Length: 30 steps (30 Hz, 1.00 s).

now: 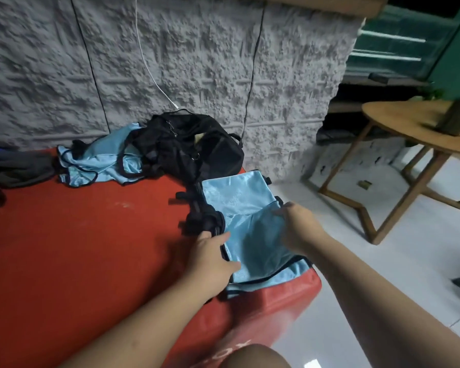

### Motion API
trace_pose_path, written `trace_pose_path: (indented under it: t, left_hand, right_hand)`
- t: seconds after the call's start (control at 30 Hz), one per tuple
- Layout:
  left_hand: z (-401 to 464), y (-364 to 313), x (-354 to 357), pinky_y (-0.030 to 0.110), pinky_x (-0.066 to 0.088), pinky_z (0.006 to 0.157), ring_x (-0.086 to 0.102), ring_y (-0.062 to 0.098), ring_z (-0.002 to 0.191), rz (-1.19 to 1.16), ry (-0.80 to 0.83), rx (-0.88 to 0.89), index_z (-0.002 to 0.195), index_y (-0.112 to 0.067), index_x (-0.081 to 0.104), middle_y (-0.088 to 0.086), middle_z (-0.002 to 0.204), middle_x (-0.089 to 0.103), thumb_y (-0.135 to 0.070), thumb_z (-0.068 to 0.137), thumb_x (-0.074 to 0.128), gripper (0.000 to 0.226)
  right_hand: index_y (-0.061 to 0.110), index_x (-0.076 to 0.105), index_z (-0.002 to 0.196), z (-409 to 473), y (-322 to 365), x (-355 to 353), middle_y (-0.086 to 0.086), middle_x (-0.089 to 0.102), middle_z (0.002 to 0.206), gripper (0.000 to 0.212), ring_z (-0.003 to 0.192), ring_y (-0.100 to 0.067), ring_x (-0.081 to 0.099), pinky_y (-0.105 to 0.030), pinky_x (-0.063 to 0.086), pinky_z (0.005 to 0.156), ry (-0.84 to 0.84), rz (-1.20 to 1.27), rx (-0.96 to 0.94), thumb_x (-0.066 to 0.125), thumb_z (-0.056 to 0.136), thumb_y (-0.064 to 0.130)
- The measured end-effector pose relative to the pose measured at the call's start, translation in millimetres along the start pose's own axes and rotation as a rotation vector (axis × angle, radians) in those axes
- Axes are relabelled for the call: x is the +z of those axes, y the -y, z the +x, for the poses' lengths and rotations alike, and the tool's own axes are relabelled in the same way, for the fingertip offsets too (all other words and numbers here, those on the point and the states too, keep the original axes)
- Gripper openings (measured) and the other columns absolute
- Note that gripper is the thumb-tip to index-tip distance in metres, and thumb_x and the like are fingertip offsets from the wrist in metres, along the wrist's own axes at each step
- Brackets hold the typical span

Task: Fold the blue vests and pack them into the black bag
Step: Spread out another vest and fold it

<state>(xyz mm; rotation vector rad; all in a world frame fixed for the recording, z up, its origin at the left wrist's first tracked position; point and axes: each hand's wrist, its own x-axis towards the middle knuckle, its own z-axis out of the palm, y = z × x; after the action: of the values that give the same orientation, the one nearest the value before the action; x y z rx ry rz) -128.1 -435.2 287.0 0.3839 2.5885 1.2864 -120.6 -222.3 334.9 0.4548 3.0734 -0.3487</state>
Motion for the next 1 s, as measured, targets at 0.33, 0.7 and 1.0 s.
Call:
trace_pose_path:
  t: [0.33,0.7,1.0]
  left_hand:
    - [-0.1,18.3,8.7,0.019,0.035,0.094,0.051,0.018,0.122,0.141,0.032,-0.077,0.14,-0.031,0.056,0.004,0.132,0.047,-0.035,0.077,0.083,0.069]
    - [-8.7,35.3,4.1,0.023,0.03,0.112,0.042,0.02,0.138,0.203,0.123,-0.001,0.145,-0.04,0.05,0.003,0.145,0.045,-0.048,0.093,0.064,0.055]
    - [-32.6,56.0,-115.9,0.017,0.038,0.087,0.057,0.009,0.105,0.224,0.081,-0.02,0.126,-0.038,0.065,-0.006,0.117,0.063,-0.033,0.09,0.072,0.036]
  right_hand:
    - [0.014,0.071,0.11,-4.1,-6.1,37.0,-0.012,0.058,0.125,0.04,0.11,-0.035,0.052,-0.042,0.049,0.094,-0.277,-0.102,-0.044,0.053,0.074,0.016]
    - [0.039,-0.008,0.16,-5.0,5.0,102.2,-0.008,-0.013,0.17,0.076,0.154,-0.027,-0.023,-0.064,-0.011,0.119,0.057,-0.224,-0.042,0.001,0.093,0.075]
    - [0.03,0.019,0.157,5.5,36.8,82.3,-0.011,0.018,0.166,0.071,0.155,-0.029,0.005,-0.063,-0.002,0.121,-0.023,-0.229,-0.018,0.008,0.095,0.063]
